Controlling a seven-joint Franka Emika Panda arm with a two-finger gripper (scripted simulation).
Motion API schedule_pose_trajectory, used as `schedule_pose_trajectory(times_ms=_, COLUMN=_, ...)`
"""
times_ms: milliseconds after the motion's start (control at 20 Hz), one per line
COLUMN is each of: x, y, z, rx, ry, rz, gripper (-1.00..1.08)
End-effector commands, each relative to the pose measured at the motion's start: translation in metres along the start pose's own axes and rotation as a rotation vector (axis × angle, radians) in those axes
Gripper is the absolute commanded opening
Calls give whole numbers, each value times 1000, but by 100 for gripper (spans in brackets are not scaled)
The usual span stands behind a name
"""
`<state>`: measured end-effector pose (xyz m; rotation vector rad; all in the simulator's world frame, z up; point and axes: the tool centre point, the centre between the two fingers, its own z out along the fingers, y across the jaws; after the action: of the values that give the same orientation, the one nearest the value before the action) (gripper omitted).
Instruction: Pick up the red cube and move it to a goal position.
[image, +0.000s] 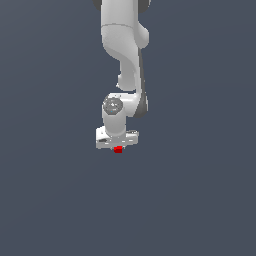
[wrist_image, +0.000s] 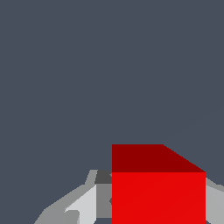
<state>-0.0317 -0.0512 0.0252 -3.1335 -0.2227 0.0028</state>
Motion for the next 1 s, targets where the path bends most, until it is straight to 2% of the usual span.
schedule_pose_trajectory(times_ms=0, x=-1, y=1, z=-7, rx=0, ry=1, rz=0, gripper=-100)
schedule_pose_trajectory(times_ms=450, x=-12, y=6, z=-58, rx=0, ry=1, rz=0, gripper=-100)
schedule_pose_trajectory(times_ms=950, x=-33, y=15, z=-161, rx=0, ry=2, rz=0, gripper=-100)
